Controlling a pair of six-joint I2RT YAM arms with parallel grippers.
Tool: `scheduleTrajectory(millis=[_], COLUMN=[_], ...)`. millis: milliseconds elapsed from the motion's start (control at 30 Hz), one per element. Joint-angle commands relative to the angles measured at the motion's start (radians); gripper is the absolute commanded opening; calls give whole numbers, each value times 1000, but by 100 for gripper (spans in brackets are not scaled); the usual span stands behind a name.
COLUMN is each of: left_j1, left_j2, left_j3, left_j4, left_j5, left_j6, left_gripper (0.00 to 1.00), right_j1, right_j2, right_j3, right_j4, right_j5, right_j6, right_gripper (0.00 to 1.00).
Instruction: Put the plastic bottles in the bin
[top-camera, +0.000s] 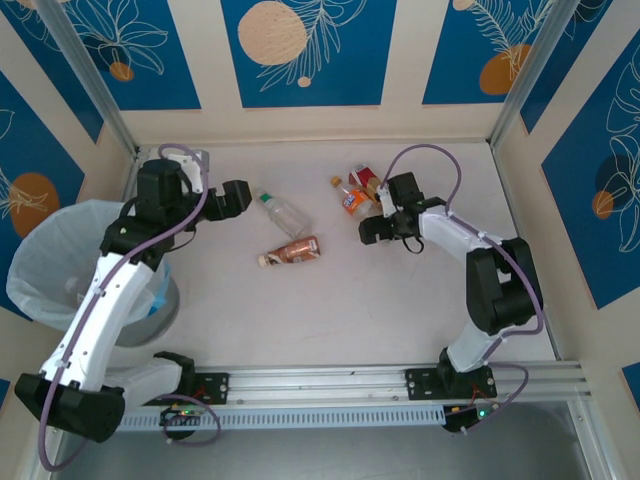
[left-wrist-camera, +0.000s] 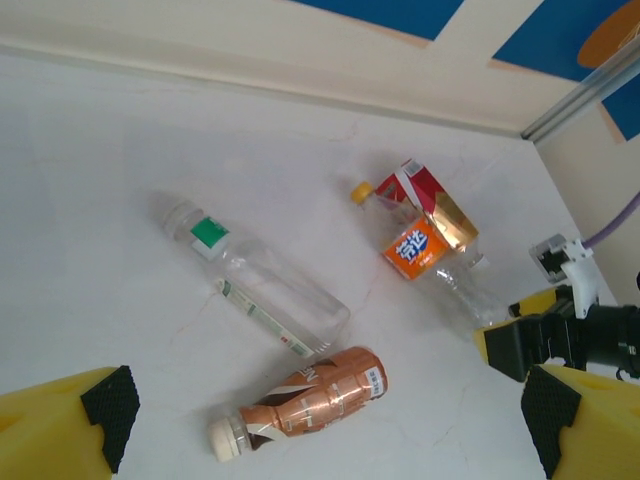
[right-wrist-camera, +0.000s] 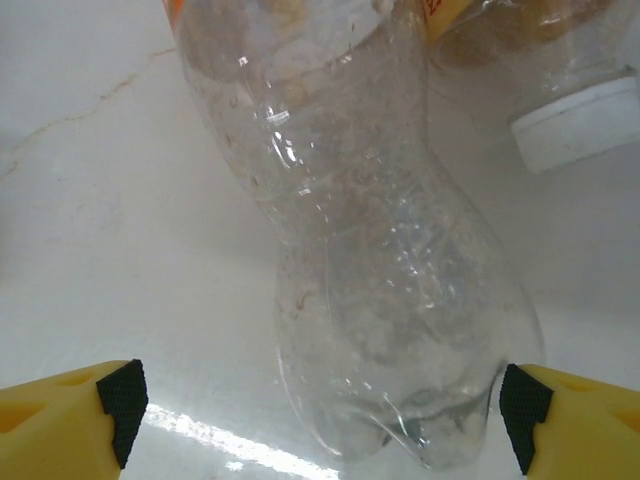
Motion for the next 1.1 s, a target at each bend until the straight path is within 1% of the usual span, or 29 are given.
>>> scheduleTrajectory(millis=[0,100,200,300,533,767,833,933,967,1067], left_j1=[-13,-14,-14,-15,-15,-13,-13,-13,-13,-13], left_j2=[3,5,22,39,56,76,69,44,37,36], left_j3=[39,41,71,84,78,73,57,7,-8,-13], left_j4=[33,22,-27,-42,-24,-42,-32,28,46,44], left_j5=[15,-27,-72,-62,-35,-69,-64,-25,-24,-68], left_j6=[28,1,-21,-26,-2,17,20,22,10,-53], left_gripper=[99,99,99,99,99,99,99,99,99,99], right_j1=[-5,3,7,10,21,29,35,42,44,48], right_j2=[45,91,131,164,232,296,310,326,328,320], right_j3=[65,102,134,161,221,266,267,274,273,270], right_j4=[-72,-92,-108,-109,-96,-86,-90,-100,-99,-102], right_j5=[5,32,44,62,49,59,76,108,115,105], right_j6=[-36,-38,-39,-44,-54,-35,-35,-35,-35,-32], right_gripper=[93,93,93,94,94,90,86,81,78,71])
